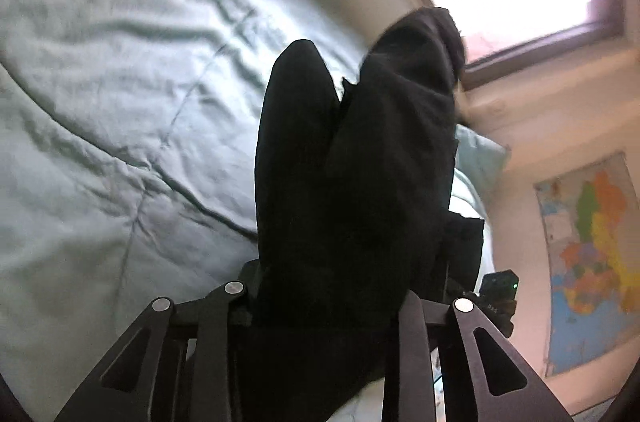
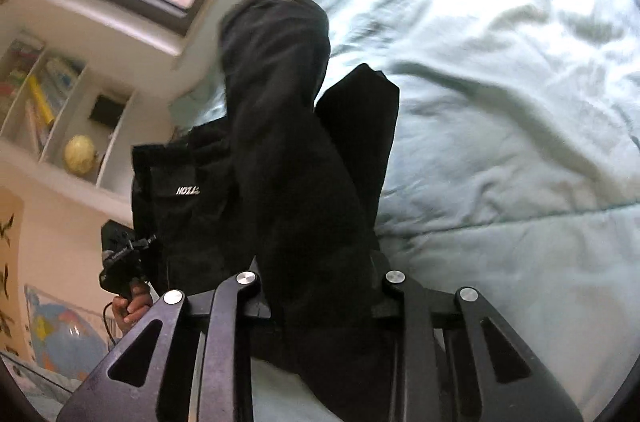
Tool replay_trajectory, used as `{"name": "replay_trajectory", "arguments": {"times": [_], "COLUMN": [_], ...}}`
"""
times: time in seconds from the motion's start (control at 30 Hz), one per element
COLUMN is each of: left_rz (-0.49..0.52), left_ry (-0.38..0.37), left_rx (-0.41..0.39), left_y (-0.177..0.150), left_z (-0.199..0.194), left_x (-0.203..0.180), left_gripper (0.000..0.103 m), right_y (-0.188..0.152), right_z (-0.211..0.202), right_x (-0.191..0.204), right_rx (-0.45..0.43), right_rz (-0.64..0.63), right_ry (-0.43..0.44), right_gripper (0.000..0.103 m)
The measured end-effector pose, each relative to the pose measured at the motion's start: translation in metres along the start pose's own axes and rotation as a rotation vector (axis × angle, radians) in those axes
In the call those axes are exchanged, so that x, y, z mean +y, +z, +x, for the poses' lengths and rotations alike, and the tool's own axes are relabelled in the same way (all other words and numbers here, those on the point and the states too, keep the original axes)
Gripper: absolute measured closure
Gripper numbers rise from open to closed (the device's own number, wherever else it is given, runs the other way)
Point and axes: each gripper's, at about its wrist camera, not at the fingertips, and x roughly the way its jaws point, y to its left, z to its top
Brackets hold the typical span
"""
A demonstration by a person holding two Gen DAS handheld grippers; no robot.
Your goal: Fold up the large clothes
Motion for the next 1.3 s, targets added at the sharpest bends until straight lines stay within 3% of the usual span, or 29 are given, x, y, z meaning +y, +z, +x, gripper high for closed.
{"name": "replay_trajectory", "arguments": {"times": [0.2, 0.4, 0.53, 0.6, 0.7, 0.73, 0.8, 0.83, 0.9, 0.97, 1.07, 1.13, 1.23, 1.3], "left_rz": [0.044, -0.015, -0.114, -0.187, -0.326, -0.394, -0.590, -0.632, -0.552, -0.388, -0.152, -0.002, 0.130, 0.170], "left_ry": [-0.021, 0.022, 0.090, 0.153, 0.216, 0.186, 0.020, -0.024, 0.011, 0.124, 0.305, 0.386, 0.354, 0.399], "left_rx": [-0.042, 0.031, 0.114, 0.149, 0.115, 0.112, 0.125, 0.142, 0.167, 0.167, 0.145, 0.121, 0.114, 0.133], "left_y": [-0.045, -0.107, -0.140, -0.157, -0.167, -0.169, -0.174, -0.175, -0.166, -0.153, -0.138, -0.134, -0.139, -0.151], "left_z": [-0.086, -0.136, -0.135, -0.127, -0.122, -0.120, -0.115, -0.114, -0.124, -0.150, -0.183, -0.193, -0.183, -0.157], "left_x": [-0.031, 0.002, 0.047, 0.083, 0.150, 0.173, 0.222, 0.231, 0.223, 0.198, 0.148, 0.109, 0.064, 0.055], "left_gripper": [0.073, 0.073, 0.072, 0.072, 0.061, 0.059, 0.056, 0.057, 0.057, 0.057, 0.057, 0.057, 0.056, 0.055], "right_y": [-0.054, -0.130, -0.174, -0.190, -0.198, -0.198, -0.198, -0.198, -0.199, -0.201, -0.208, -0.214, -0.226, -0.236], "right_z": [-0.046, -0.069, -0.044, -0.026, -0.016, -0.017, -0.020, -0.022, -0.033, -0.047, -0.069, -0.068, -0.042, -0.006], "right_x": [0.068, 0.089, 0.067, 0.051, 0.013, 0.001, -0.022, -0.027, -0.026, -0.016, 0.031, 0.070, 0.114, 0.141], "right_rx": [-0.003, 0.094, 0.202, 0.241, 0.202, 0.184, 0.149, 0.140, 0.121, 0.103, 0.087, 0.087, 0.114, 0.156], "right_rz": [-0.054, -0.057, 0.023, 0.054, 0.138, 0.187, 0.281, 0.302, 0.307, 0.294, 0.159, 0.065, -0.047, -0.134], "right_ry": [-0.001, -0.059, -0.120, -0.194, -0.335, -0.342, -0.327, -0.344, -0.385, -0.421, -0.538, -0.550, -0.520, -0.561], "right_gripper": [0.071, 0.071, 0.071, 0.070, 0.056, 0.054, 0.050, 0.047, 0.046, 0.046, 0.046, 0.045, 0.040, 0.040]}}
